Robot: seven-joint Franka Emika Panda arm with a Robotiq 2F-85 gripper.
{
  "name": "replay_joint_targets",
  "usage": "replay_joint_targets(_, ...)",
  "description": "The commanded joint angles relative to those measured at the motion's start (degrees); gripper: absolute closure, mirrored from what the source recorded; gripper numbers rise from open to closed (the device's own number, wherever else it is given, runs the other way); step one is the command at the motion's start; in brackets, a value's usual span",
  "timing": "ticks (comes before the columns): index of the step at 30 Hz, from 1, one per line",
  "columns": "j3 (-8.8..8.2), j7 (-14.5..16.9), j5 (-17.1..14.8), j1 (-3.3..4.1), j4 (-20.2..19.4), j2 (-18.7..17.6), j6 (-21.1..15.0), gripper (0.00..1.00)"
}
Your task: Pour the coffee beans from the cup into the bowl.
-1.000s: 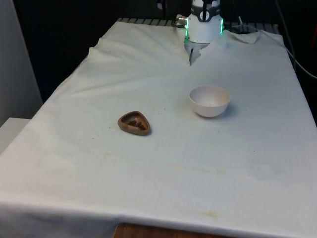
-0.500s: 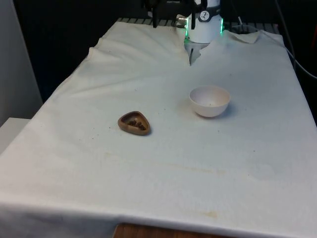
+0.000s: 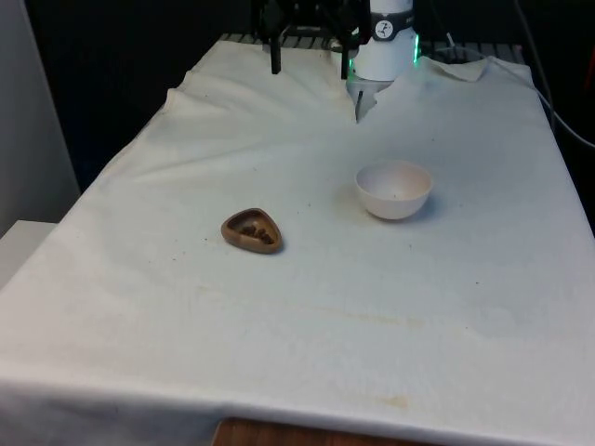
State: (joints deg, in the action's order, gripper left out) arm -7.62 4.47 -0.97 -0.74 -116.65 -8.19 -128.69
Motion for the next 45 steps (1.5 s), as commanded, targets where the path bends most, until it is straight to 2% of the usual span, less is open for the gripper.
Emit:
replay_joint_targets(1, -0.06, 0.0, -0.5, -0.11, -0.3, -0.2, -1.1, 0.00)
replay_joint_targets(4, -0.63, -0.1, -0.6, -0.17, -0.6, -1.1, -3.0, 0.00)
replay_joint_targets(5, -0.57, -0.2, -0.1, 0.00, -0.4, -0.9, -1.9, 0.00)
replay_joint_targets(6, -0.74, -0.1, -0.6, -0.17, -0.6, -1.4, -3.3, 0.00)
replay_joint_targets(11, -1.66, -0.5, -0.7, -0.23, -0.7, -2.9, -5.3, 0.00)
replay_joint_targets(13, -1.83, -0.6, -0.3, -0.06, -0.6, -2.9, -4.9, 0.00)
replay_joint_targets(19, -2.64, -1.5, -0.8, -0.23, -0.6, -4.4, -7.0, 0.00)
replay_joint_targets(21, -2.75, -1.7, -0.4, -0.06, -0.6, -4.4, -6.5, 0.00)
replay_joint_targets(26, -2.98, -3.2, -0.9, -0.34, -0.5, -6.1, -8.8, 0.00)
replay_joint_targets(30, -3.27, -3.9, -0.5, -0.17, -0.5, -6.8, -9.2, 0.00)
replay_joint_targets(32, -3.32, -4.4, -1.5, -0.34, -0.3, -8.0, -10.7, 0.00)
replay_joint_targets(38, -3.50, -4.9, -2.6, -0.57, -0.1, -9.7, -11.9, 0.00)
replay_joint_targets(39, -3.72, -5.0, -1.8, -0.29, -0.3, -9.3, -11.4, 0.00)
replay_joint_targets(40, -3.61, -4.9, -2.8, -0.57, -0.1, -10.0, -12.1, 0.00)
replay_joint_targets(45, -3.90, -5.0, -3.2, -0.57, 0.1, -11.5, -13.1, 0.00)
